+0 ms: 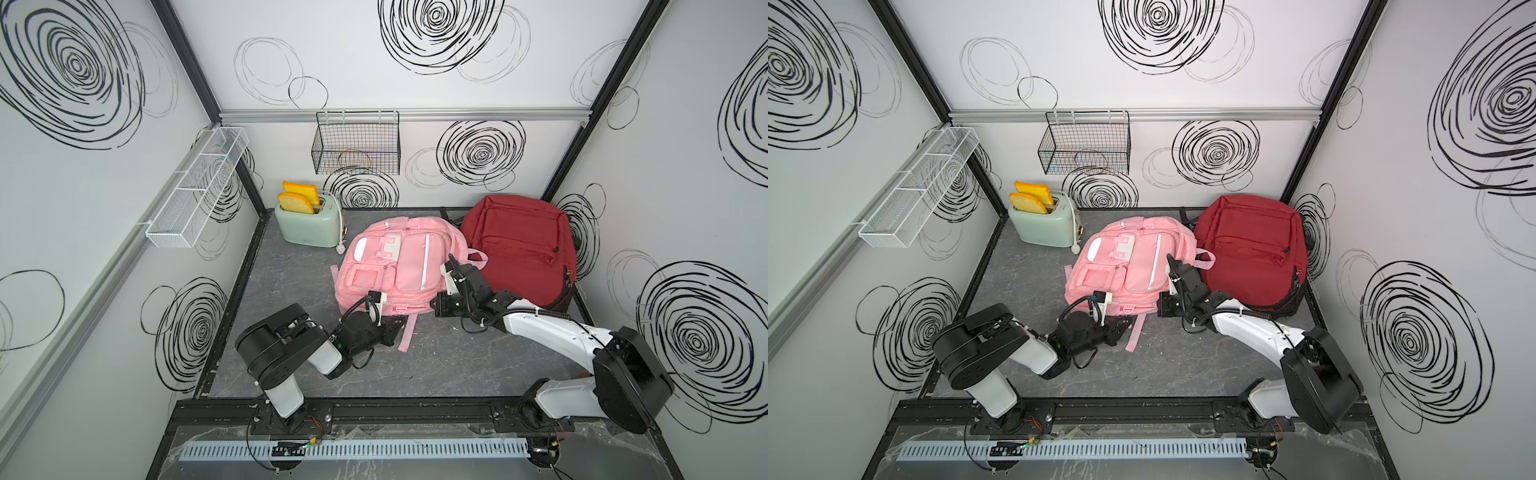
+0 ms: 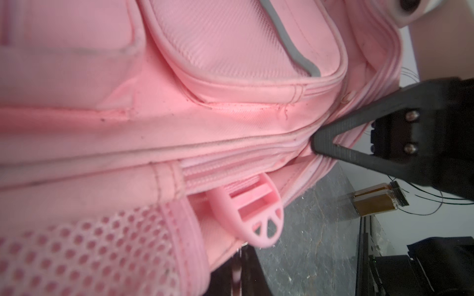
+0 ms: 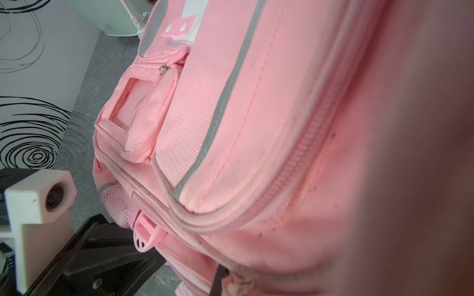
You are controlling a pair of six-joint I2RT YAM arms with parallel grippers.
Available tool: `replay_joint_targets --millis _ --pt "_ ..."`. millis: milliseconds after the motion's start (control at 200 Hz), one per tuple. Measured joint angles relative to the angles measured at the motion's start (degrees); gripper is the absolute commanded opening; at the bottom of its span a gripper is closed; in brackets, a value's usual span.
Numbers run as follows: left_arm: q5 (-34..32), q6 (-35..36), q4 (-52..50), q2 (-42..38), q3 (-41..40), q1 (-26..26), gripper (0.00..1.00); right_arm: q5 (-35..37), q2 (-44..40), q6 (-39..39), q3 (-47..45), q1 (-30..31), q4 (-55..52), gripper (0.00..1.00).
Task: Zip up the backpack
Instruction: Zip the zipper on the backpack.
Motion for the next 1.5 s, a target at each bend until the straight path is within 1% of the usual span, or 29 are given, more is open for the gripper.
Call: replay_joint_targets --millis 620,635,660,695,700,705,720,725,750,790,875,961,966,976,981,986,1016,1031,1061,1121,1161,1166,1181,1186,1196,1251,1311,1416,1501 --pt "2.86 -1.64 3.65 1.01 0.92 0.61 0.01 -3.69 -3.98 -1.31 0.0 -4.7 -3.54 0.0" --pt "2.89 -1.64 3.63 1.01 0.92 0.61 0.02 -3.74 -3.98 -1.31 0.0 -4.7 -3.54 0.0" --pt "2.91 -1.64 3.63 1.01 0.92 0.61 0.11 -3.74 -3.98 -1.29 0.0 -4.74 -3.54 0.0" --pt "2.91 -1.68 3.63 1.01 0.94 0.61 0.19 -3.72 -3.98 -1.27 0.0 -4.76 -3.54 0.0" --pt "2.89 -1.7 3.61 1.01 0.94 0.61 0.23 -3.72 -3.98 -1.27 0.0 -4.76 -3.54 0.0" --pt "2.86 -1.7 3.58 1.01 0.94 0.61 0.23 -3.69 -3.98 -1.27 0.0 -4.79 -3.54 0.0" --pt "2.86 -1.53 3.56 1.01 0.94 0.61 0.3 -3.61 -3.98 -1.25 0.0 -4.81 -3.56 0.0" --pt "2.8 -1.57 3.54 1.01 0.94 0.63 0.3 -3.5 -3.98 -1.27 0.0 -4.81 -3.58 0.0" --pt "2.34 -1.99 2.99 1.01 0.87 0.83 0.39 -2.89 -3.98 -1.25 0.02 -4.92 -3.78 0.0" --pt "1.77 -2.01 2.08 1.14 0.66 1.31 0.5 -2.08 -3.98 -1.16 0.09 -5.57 -4.31 0.0" --pt "0.26 -2.27 -0.15 1.66 0.0 2.32 0.64 -0.24 -3.98 -0.76 0.2 -7.45 -5.16 0.0" --pt "-1.01 -2.1 -1.44 1.68 -0.46 2.19 0.71 1.62 -3.98 0.07 0.31 -8.9 -5.6 0.0" --pt "-1.01 -2.12 -1.46 1.68 -0.46 2.14 0.74 1.75 -3.98 0.11 0.31 -8.96 -5.6 0.0" --pt "-1.03 -2.08 -1.51 1.68 -0.5 2.08 0.92 1.9 -3.98 0.2 0.31 -9.05 -5.6 0.0" --pt "-1.09 -2.08 -1.51 1.68 -0.5 2.03 0.97 2.1 -3.98 0.24 0.31 -9.14 -5.6 0.0" --pt "-1.16 -2.05 -1.53 1.68 -0.5 2.01 0.99 2.19 -3.98 0.28 0.31 -9.18 -5.6 0.0" --pt "-1.38 -1.79 -0.85 1.6 -0.66 1.66 0.98 2.89 -3.98 0.61 0.31 -9.66 -5.57 0.0" --pt "-1.6 -1.55 -0.59 1.27 -0.7 1.44 0.98 3.3 -3.98 0.79 0.31 -9.9 -5.55 0.03" --pt "-2.05 -1.6 -0.28 0.55 -0.74 0.96 0.98 4.02 -3.98 1.11 0.31 -10.43 -5.46 0.12" --pt "-2.78 -1.29 -0.44 -0.59 -1.2 0.13 0.98 5.6 -3.98 1.68 0.31 -11.54 -5.25 0.4" --pt "-3.58 -1.14 -0.87 -1.7 -1.81 -0.46 0.98 6.91 -3.98 1.97 0.35 -12.66 -4.59 0.55" --pt "-3.69 -1.09 -1.03 -1.9 -1.9 -0.55 0.98 6.97 -3.98 1.97 0.35 -12.76 -4.55 0.6" --pt "-3.96 -1.09 -1.29 -2.43 -2.14 -0.72 0.98 7.41 -3.98 2.1 0.44 -13.2 -4.17 0.9" --pt "-4.02 -1.07 -1.38 -2.64 -2.23 -0.76 0.98 7.54 -3.98 2.14 0.48 -13.31 -4.15 0.96" --pt "-4.22 -1.03 -1.7 -3.19 -2.45 -0.9 0.98 7.76 -3.96 2.19 0.59 -13.49 -4.11 1.0" --pt "-5.42 -0.9 -3.67 -6.51 -3.41 -1.55 0.98 8.94 -3.93 2.78 1.46 -14.51 -4.11 0.99" --pt "-7.39 -0.55 -8.04 -12.96 -4.13 -2.51 0.98 9.99 -3.96 3.32 2.73 -15.1 -4.24 0.99" --pt "-13.14 1.14 -19.19 -30.08 -3.58 -5.6 0.98 12.35 -6.08 4.02 4.07 -15.26 -4.83 0.99" --pt "-18.56 3.02 -30.91 -45.92 -1.22 -7.96 0.98 15.41 -11.45 4.04 4.17 -15.26 -6.21 0.99"
